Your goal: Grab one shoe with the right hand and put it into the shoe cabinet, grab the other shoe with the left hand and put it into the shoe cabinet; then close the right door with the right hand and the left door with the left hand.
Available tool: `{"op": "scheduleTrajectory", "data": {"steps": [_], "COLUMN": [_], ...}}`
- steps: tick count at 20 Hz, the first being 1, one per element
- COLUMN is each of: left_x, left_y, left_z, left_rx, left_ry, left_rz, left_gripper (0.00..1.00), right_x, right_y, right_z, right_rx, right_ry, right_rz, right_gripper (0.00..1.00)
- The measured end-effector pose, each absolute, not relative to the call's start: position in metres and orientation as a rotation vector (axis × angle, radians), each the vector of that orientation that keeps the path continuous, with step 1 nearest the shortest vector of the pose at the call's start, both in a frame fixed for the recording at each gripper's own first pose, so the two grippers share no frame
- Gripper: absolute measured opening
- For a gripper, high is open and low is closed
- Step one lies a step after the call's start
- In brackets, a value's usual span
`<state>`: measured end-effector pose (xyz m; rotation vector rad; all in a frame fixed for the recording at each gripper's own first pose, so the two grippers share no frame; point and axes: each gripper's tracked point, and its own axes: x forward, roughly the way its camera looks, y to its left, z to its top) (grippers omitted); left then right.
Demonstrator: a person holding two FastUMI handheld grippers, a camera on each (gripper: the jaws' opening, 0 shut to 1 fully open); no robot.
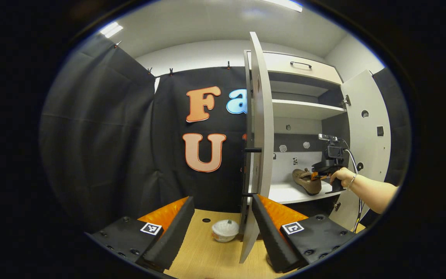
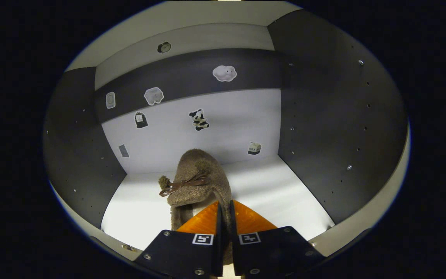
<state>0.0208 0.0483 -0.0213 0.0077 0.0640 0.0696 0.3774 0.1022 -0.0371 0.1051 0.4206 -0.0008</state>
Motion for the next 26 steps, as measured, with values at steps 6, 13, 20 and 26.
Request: {"op": "scheduleTrajectory", "data": {"steps": [6, 13, 20, 26], "left_x": [0.02, 0.013, 0.001, -0.016], "left_y": [0.026, -0.032, -0.084, -0.125], "left_z": [-0.031, -0.08, -0.212, -0.337], "left_rx": [-0.031, -0.073, -0.086, -0.142], "left_ry": [0.084, 0.186, 0.447, 0.707], "left_rz": [0.031, -0.09, -0.158, -0.212], "left_gripper": [0.94, 0.97, 0.97, 0.97], "right_x": [0.328, 0.221, 0.126, 0.068], "right_y": [0.1, 0.103, 0.082, 0.057], "right_z": [0.0, 0.042, 0.04, 0.022], "right_rx": [0.06, 0.066, 0.003, 0.019], "right_ry": [0.296, 0.117, 0.038, 0.042], "right_rz": [0.031, 0.121, 0.108, 0.087], "right_gripper": [0.35, 0.88, 0.92, 0.92]}}
